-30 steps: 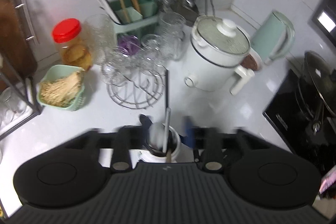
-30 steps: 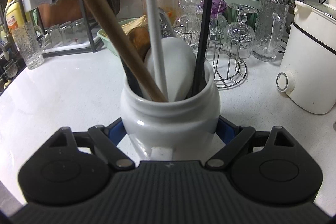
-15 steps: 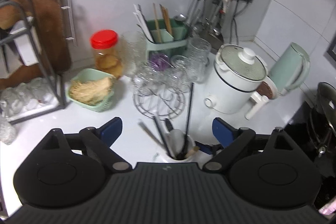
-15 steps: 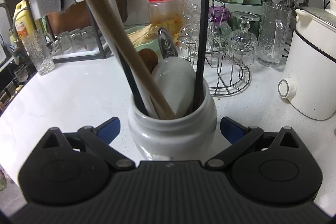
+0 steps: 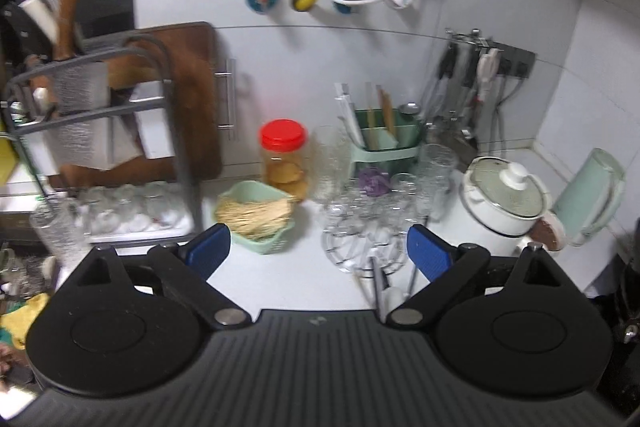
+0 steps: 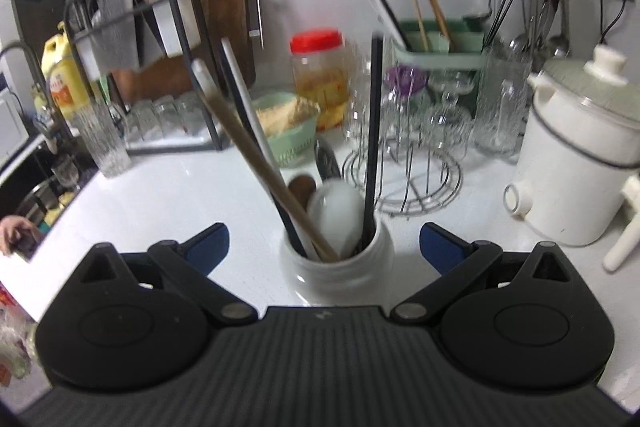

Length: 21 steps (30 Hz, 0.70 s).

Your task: Organize utensils

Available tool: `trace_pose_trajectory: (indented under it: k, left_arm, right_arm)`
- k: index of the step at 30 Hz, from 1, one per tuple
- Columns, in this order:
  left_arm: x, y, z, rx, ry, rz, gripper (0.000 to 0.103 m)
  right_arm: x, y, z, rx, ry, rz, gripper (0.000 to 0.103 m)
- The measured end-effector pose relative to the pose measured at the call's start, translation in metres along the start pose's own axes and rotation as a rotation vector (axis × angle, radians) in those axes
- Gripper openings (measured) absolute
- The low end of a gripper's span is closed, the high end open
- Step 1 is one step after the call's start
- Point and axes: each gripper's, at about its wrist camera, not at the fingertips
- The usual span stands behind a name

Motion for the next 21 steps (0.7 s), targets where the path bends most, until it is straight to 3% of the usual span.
trace_pose_trajectory:
  k: [13, 21]
  left_arm:
    - [0.004, -0.039, -0.060, -0.043, 0.099, -0.090, 0.100]
    - [-0.004, -0.072, -0.091, -0.034, 0.111, -0.115, 0.100]
  right_arm:
    - [-0.026, 0.029, -0.097, -0.095, 0.027, 0.070, 0.103]
    - [-0.022, 0.029, -0.145, -0.143, 0.039, 0.060, 0.103]
Point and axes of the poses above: each gripper's, at about its wrist camera, not at the fingertips, and z roughly the way its jaws point, x to its left, y to its top, and after that the axes turned 10 degrees about -y, right-handed
